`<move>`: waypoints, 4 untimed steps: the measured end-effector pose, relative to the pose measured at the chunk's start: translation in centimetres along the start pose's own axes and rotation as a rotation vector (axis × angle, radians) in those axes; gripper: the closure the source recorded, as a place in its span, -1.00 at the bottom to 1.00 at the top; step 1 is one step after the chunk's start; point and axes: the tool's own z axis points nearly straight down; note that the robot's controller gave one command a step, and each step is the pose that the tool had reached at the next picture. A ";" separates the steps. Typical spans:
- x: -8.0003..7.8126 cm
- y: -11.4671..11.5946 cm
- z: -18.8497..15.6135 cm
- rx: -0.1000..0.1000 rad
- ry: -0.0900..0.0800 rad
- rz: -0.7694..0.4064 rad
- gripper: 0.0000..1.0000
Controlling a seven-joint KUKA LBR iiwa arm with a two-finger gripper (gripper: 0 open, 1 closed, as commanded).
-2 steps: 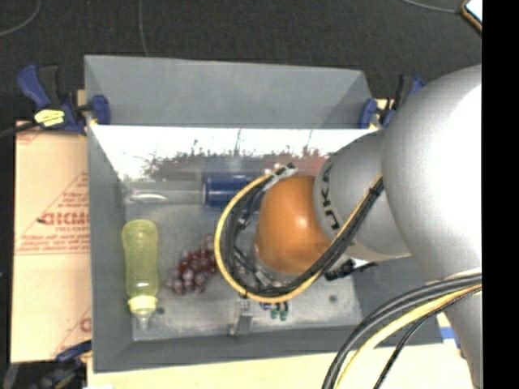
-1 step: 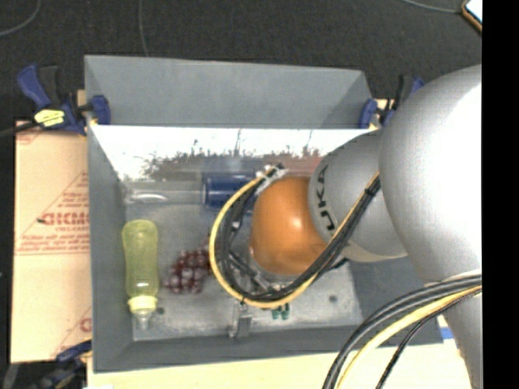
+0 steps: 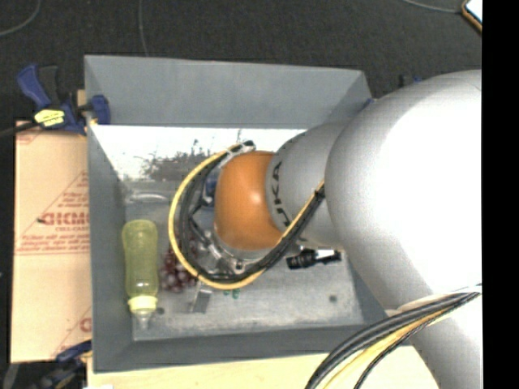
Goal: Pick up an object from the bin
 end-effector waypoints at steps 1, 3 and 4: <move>1.4 -1.0 -0.3 0.004 0.001 -0.452 -1.00; 0.4 1.3 -1.5 0.004 0.001 -0.502 -1.00; -2.3 4.3 -1.9 -0.001 -0.010 -0.309 -1.00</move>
Offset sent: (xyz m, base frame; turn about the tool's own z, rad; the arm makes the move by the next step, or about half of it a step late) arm -0.0066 0.0054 0.1111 -0.0714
